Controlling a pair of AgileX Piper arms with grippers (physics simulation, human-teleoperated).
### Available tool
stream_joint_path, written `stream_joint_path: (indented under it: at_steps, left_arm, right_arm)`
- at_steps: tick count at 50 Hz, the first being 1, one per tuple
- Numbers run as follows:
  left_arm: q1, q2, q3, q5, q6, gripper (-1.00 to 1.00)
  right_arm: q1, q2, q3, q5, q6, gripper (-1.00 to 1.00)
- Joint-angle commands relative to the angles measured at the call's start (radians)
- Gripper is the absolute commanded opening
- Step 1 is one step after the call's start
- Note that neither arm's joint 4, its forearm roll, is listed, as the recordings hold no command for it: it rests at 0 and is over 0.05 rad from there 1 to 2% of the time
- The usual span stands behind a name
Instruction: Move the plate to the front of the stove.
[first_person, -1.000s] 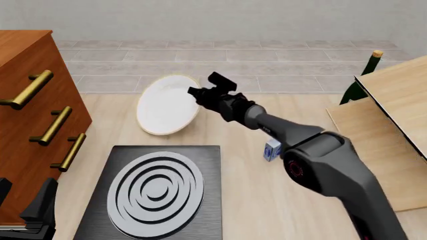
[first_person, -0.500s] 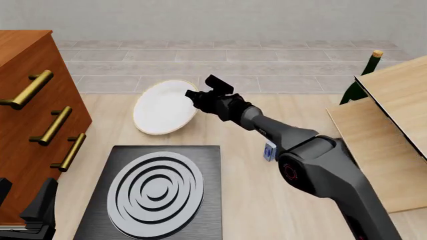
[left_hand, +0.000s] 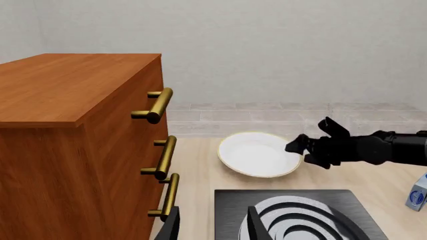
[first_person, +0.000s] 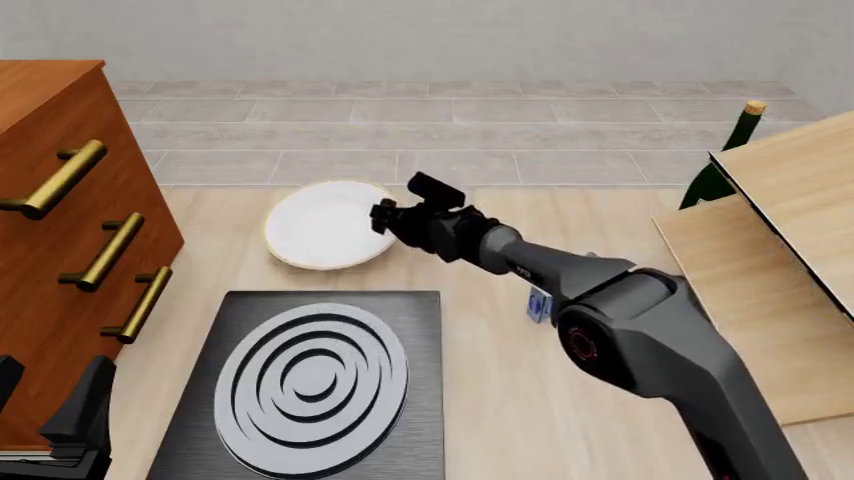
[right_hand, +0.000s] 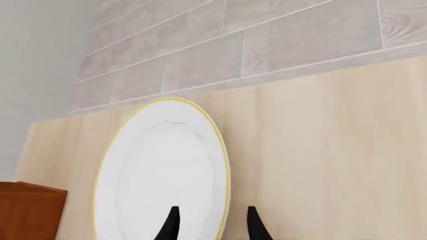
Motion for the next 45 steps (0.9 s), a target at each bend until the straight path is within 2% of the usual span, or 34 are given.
stream_joint_path:
  at_steps: [1,21,38,42,45]
  left_arm:
    - [0.000,0.000,0.000,0.000,0.000,1.00]
    - [0.000,0.000,0.000,0.000,0.000,1.00]
    - [0.000,0.000,0.000,0.000,0.000,1.00]
    - [0.000,0.000,0.000,0.000,0.000,1.00]
    - [0.000,0.000,0.000,0.000,0.000,1.00]
  right_arm:
    - [-0.002,-0.008,0.026,-0.011,-0.004,1.00]
    - [-0.010,-0.097,0.101,-0.035,-0.041,1.00]
    - [-0.003,-0.229,0.294,-0.138,-0.103,1.00]
    - [-0.006,-0.281,0.373,-0.176,-0.141,1.00]
    - [0.000,-0.315,0.432,-0.207,-0.137,1.00]
